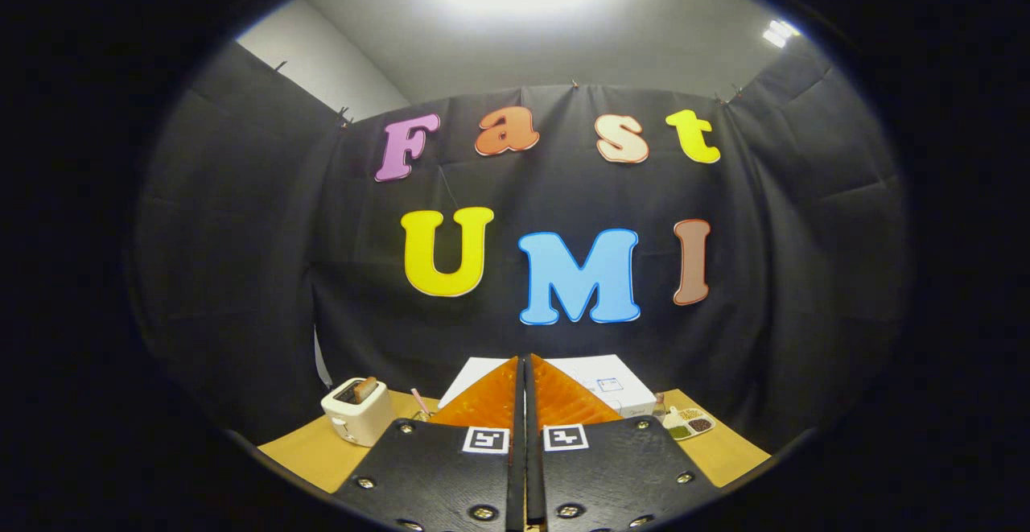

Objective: Open the microwave, put the food inside, and close the microwave door.

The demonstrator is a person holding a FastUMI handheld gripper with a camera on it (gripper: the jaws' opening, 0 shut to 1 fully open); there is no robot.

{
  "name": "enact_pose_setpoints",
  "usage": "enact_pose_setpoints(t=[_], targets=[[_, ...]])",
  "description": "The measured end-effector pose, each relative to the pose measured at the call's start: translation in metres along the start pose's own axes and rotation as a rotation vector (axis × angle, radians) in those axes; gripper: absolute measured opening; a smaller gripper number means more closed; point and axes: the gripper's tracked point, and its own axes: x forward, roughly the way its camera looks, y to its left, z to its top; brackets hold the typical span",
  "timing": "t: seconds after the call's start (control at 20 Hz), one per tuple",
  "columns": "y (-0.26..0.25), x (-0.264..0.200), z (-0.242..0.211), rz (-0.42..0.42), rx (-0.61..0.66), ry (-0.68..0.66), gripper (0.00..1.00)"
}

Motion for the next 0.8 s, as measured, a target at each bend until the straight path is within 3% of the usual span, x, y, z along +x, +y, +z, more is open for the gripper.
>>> enact_pose_setpoints(t=[0.25,0.55,0.75,0.8], targets=[[0.014,-0.012,0.065,-0.011,0.006,-0.046,0.02],[0.023,-0.014,0.107,-0.037,0.030,-0.080,0.05],[0.032,-0.020,0.112,-0.047,0.034,-0.124,0.97],[0.033,-0.024,0.110,-0.047,0.015,-0.130,0.98]])
